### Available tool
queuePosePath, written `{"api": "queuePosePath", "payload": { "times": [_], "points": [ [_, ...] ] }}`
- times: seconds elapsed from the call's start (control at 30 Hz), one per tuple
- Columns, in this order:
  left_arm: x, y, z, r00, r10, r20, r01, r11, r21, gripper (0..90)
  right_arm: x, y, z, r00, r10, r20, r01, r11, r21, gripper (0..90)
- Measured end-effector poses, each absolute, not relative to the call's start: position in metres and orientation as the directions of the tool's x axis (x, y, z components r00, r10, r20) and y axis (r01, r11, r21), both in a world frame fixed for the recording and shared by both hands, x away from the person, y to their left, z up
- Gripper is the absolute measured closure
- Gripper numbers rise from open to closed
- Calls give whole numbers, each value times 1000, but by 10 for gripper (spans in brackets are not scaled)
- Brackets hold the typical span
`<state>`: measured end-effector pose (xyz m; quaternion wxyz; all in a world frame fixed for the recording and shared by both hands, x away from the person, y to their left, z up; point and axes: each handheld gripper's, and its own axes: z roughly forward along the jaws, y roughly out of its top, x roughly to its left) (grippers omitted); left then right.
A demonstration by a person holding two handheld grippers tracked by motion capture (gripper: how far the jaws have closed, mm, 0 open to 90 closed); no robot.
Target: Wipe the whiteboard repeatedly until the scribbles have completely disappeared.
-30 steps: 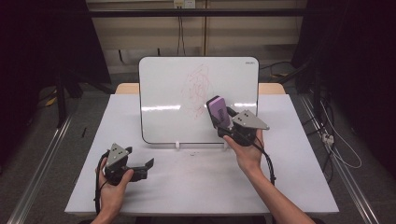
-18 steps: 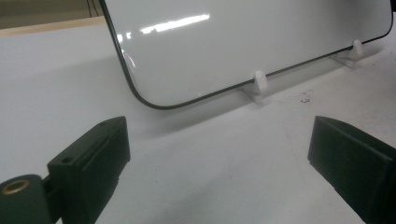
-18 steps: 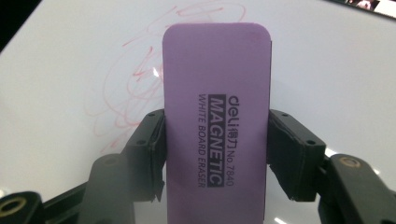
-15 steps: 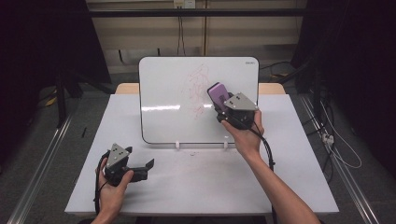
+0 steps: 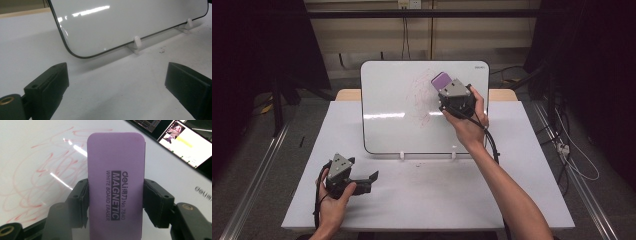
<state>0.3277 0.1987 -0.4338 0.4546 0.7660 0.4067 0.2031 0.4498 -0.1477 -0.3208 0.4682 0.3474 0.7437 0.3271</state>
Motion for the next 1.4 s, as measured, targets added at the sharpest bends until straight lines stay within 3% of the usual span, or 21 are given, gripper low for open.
{"api": "queuePosePath", "payload": {
  "times": [0.47, 0.77, 1.1, 1.4],
  "points": [
    [332, 204, -436, 567, 821, -71, 461, -245, 853, 45, 474, -128, -324, -251, 732, -634, 212, 681, 701, 417],
    [332, 205, -436, 566, 821, -78, 465, -239, 853, 47, 467, -122, -332, -289, 719, -632, 198, 691, 695, 416],
    [329, 200, -436, 588, 807, -57, 453, -270, 850, 47, 454, -114, -349, -387, 743, -547, 198, 646, 737, 416],
    [329, 198, -437, 596, 800, -61, 450, -271, 851, 50, 478, -132, -324, -319, 792, -520, 211, 595, 776, 416]
  ]
}}
